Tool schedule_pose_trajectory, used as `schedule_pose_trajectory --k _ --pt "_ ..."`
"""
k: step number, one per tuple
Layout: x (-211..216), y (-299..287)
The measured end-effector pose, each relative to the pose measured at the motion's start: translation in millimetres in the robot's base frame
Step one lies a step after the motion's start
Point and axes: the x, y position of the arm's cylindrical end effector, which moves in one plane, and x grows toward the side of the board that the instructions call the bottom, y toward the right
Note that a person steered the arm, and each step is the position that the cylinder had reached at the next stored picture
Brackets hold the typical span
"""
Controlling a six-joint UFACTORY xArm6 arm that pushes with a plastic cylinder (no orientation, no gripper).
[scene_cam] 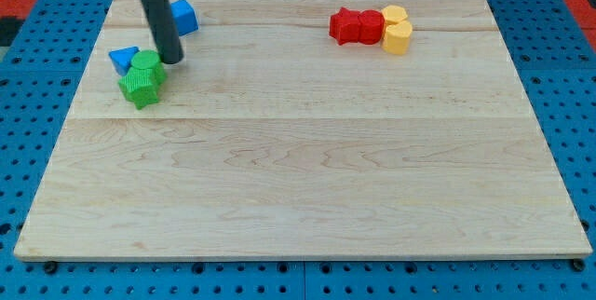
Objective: Push green blocks blue triangle into blue cube
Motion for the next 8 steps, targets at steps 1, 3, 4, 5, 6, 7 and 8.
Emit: schedule_pose_trajectory --k 1,3,4,5,6,7,8 --pt "0.0 17.0" --pt "81.3 52.1" --pt "85.6 23.0" --pt "86.8 -1.6" --pt "87.6 -38.0" --pt "87.6 -49.8" --pt "84.2 -49.9"
